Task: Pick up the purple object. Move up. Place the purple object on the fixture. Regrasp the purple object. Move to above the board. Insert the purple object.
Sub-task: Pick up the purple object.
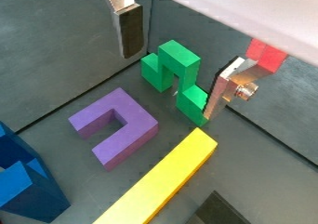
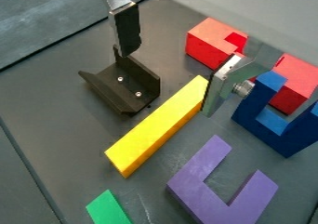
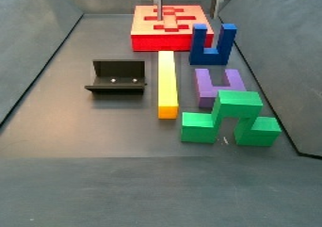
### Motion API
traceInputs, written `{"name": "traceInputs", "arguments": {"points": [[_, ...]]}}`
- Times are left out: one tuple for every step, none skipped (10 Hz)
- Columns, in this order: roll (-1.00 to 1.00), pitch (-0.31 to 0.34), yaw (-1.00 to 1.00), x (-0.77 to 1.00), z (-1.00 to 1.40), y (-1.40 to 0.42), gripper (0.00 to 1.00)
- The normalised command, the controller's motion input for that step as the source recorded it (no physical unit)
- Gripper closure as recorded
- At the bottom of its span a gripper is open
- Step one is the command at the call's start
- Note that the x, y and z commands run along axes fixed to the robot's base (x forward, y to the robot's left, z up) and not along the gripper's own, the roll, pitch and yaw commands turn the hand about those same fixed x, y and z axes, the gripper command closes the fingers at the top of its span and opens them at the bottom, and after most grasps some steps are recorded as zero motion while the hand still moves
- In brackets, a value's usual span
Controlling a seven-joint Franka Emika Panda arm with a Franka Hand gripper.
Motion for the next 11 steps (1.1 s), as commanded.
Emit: {"name": "traceInputs", "arguments": {"points": [[-0.06, 0.000, 0.00, 0.00, -0.10, 0.00, 0.00], [0.00, 0.000, 0.00, 0.00, 0.00, -0.05, 0.00], [0.01, -0.236, 0.00, -0.15, -0.30, -0.59, 0.00], [0.00, -0.274, 0.03, -0.01, -0.67, -0.88, 0.00], [-0.02, -0.261, 0.09, -0.04, -0.69, -0.82, 0.00], [0.00, -0.221, 0.03, -0.19, -0.76, -0.65, 0.00], [-0.05, -0.259, 0.00, -0.34, -0.69, -0.18, 0.00], [-0.03, -0.204, 0.00, -0.41, -0.87, 0.09, 0.00], [0.00, -0.061, -0.05, -0.25, -0.89, 0.26, 0.00], [0.00, -0.067, -0.13, -0.21, -0.91, 0.15, 0.00], [0.00, -0.094, -0.12, -0.09, -0.89, 0.07, 0.00]]}}
